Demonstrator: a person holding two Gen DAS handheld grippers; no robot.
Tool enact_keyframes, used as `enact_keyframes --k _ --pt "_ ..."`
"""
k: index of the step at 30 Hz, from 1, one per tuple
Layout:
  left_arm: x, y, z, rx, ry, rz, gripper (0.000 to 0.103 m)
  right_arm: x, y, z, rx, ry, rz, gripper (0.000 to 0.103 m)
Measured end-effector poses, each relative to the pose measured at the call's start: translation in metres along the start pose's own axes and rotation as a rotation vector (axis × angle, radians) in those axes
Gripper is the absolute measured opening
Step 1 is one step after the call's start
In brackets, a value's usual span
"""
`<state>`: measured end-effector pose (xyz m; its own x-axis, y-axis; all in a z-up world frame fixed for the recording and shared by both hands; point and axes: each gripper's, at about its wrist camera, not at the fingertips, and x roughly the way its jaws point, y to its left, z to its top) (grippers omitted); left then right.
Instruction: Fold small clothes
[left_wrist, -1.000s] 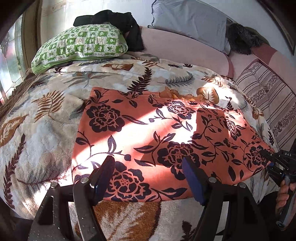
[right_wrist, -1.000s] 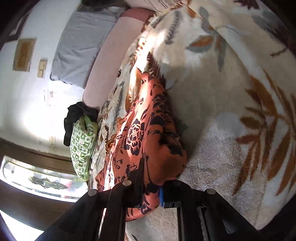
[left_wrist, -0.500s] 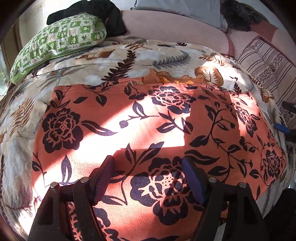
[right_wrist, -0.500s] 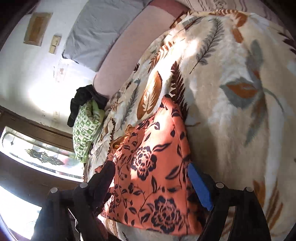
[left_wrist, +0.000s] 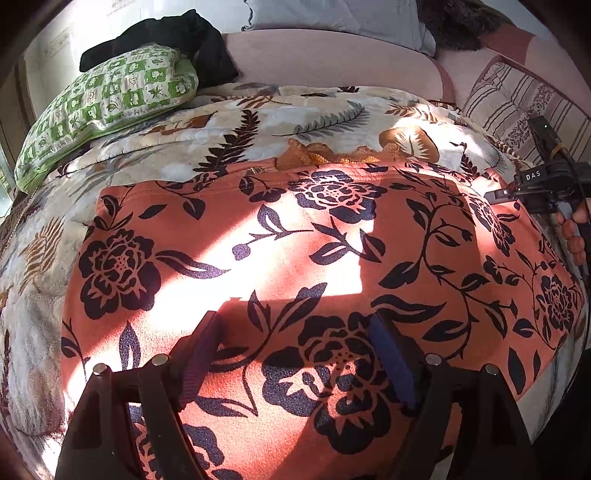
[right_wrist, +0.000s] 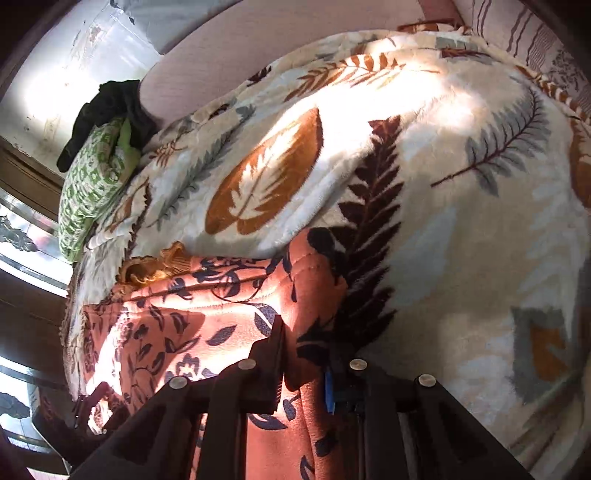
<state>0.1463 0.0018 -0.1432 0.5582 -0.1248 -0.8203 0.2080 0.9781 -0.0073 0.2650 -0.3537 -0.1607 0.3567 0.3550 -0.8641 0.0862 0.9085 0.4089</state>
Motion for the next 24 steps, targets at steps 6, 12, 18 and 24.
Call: enact_keyframes --k 6,12,18,24 --pt "-0.027 0.008 0.002 -0.035 -0.032 0.003 0.082 -0.038 -0.006 -0.013 0.087 -0.080 -0.024 0.072" --pt "-0.042 0.027 -0.018 -0.095 -0.024 0.027 0.082 -0.116 0.041 -0.074 0.056 -0.199 0.232 0.080" --pt "-0.036 0.036 -0.029 -0.061 0.021 0.037 0.084 -0.032 0.017 -0.140 0.287 0.046 0.347 0.080" --pt "-0.082 0.069 -0.038 -0.158 -0.101 0.036 0.085 -0.086 0.045 -0.150 0.202 -0.092 0.408 0.082"
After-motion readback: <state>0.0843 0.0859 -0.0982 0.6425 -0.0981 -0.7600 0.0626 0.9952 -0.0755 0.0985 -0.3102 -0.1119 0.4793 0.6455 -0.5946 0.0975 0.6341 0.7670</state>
